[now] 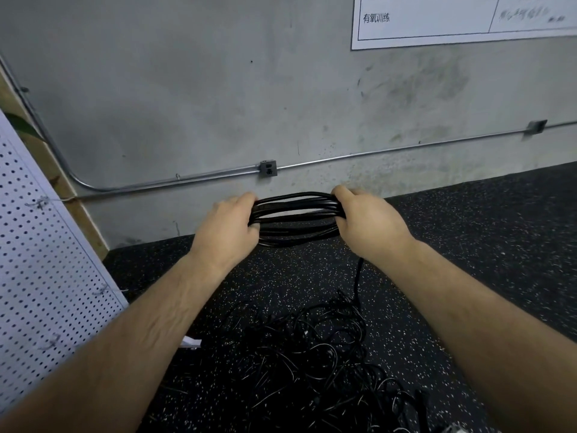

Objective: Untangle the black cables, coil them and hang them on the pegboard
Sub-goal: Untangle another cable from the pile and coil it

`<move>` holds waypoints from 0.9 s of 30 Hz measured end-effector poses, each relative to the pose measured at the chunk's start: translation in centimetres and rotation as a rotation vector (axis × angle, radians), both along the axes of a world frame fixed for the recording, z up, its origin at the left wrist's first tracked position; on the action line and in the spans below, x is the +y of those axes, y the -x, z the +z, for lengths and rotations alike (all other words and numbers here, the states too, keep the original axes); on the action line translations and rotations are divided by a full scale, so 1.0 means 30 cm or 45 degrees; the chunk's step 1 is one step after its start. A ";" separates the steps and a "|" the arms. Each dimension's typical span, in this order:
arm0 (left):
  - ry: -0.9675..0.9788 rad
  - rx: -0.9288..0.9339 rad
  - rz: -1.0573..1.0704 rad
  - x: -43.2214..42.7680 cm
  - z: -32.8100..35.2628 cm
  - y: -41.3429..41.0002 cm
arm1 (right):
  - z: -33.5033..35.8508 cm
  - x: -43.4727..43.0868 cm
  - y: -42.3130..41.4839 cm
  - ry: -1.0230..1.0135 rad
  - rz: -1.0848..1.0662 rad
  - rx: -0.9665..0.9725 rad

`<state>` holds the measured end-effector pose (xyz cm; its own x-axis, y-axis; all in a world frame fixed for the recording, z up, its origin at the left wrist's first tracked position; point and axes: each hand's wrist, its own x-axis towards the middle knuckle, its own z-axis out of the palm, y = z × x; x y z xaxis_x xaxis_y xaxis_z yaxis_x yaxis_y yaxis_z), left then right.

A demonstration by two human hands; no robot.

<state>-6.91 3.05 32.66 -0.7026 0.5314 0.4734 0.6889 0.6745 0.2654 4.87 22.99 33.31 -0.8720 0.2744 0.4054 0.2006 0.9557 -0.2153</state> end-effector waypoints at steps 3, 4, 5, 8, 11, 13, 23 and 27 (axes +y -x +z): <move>0.044 -0.048 -0.056 -0.011 -0.019 0.017 | -0.005 -0.012 0.010 -0.016 -0.027 -0.065; 0.072 -0.116 -0.084 -0.018 -0.031 0.020 | -0.013 -0.022 0.012 -0.001 -0.020 -0.087; 0.113 -0.215 -0.111 -0.027 -0.044 0.024 | -0.022 -0.032 0.013 0.019 -0.010 -0.105; 0.182 -0.448 -0.193 -0.042 -0.045 -0.006 | -0.033 -0.051 0.025 0.046 0.035 -0.112; -0.049 -0.660 -0.350 -0.002 -0.007 -0.074 | -0.017 -0.072 0.038 -0.099 0.134 -0.110; -0.236 -0.954 -0.415 0.031 0.007 -0.098 | -0.011 -0.093 0.034 -0.197 0.209 -0.130; -0.218 -1.492 -0.756 -0.004 0.012 -0.073 | -0.033 -0.104 0.034 -0.048 0.411 -0.045; -0.564 -1.451 -0.702 -0.028 0.031 -0.052 | -0.033 -0.035 0.016 0.742 0.466 0.009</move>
